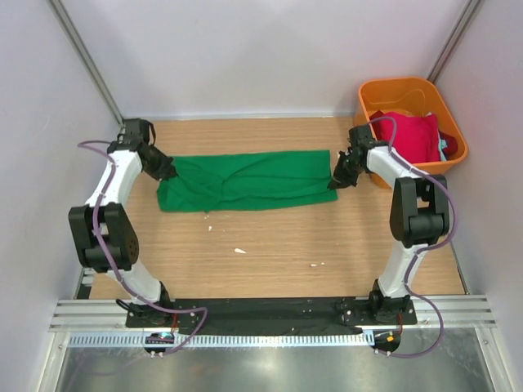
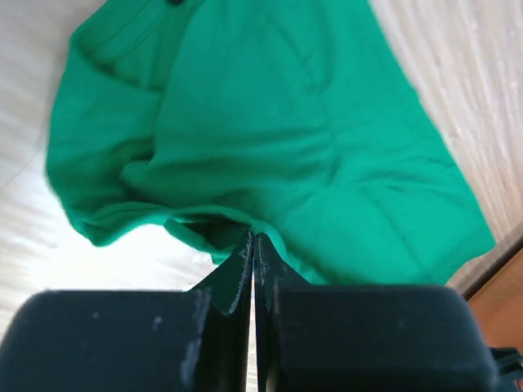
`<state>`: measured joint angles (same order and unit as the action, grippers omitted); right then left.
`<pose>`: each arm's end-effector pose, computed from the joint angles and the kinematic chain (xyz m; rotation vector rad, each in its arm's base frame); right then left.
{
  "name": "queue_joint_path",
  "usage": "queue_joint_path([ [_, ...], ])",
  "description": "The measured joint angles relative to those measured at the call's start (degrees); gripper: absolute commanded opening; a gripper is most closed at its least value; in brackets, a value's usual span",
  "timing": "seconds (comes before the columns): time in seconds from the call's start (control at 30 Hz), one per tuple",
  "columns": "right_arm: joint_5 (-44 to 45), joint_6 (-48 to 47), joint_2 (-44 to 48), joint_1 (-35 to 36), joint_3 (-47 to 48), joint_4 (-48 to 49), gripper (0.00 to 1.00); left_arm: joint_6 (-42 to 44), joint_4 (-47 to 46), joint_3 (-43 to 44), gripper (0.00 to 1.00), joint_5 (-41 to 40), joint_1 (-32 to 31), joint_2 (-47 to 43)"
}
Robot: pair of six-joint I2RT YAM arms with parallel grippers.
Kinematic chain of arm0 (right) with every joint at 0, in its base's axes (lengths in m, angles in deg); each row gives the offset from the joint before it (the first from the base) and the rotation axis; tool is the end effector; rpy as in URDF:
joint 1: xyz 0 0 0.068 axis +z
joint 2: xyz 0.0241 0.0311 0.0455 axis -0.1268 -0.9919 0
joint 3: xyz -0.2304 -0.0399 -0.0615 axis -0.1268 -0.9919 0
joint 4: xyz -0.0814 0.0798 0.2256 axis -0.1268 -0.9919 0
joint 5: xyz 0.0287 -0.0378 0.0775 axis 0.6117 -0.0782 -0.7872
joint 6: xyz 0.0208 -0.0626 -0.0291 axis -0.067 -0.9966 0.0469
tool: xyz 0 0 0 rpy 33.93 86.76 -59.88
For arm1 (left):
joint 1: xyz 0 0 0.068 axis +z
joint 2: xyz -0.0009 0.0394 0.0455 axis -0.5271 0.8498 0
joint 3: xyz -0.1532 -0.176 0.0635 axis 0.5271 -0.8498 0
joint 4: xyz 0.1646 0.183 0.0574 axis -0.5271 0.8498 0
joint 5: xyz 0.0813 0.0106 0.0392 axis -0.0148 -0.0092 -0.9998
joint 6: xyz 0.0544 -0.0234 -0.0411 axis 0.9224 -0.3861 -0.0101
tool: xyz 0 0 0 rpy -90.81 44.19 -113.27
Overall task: Fold and stack the t-shirts
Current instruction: Fold the tshirt
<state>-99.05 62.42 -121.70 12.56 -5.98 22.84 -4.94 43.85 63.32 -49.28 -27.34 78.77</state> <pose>0.3683 0.0480 0.1487 0.4392 2.7431 0.4692 0.3474 0.0217 0.2211 -1.1926 2.3912 -0.3863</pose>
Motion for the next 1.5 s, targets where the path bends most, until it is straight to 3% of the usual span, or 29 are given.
queue_joint_path([
  [0.27, 0.2, 0.0, -8.8, -0.4, 9.5, -2.9, 0.01, 0.7, -0.5, 11.4, 0.00, 1.5, -0.4, 9.5],
  [0.53, 0.2, 0.0, -10.5, -2.0, 11.0, -4.9, 0.01, 0.9, -0.2, 19.6, 0.00, 2.1, -0.4, 16.1],
  [1.5, -0.7, 0.0, -19.3, -2.5, 23.3, -8.6, 0.06, 0.1, 4.5, 27.8, 0.00, -2.2, -0.3, 25.7],
])
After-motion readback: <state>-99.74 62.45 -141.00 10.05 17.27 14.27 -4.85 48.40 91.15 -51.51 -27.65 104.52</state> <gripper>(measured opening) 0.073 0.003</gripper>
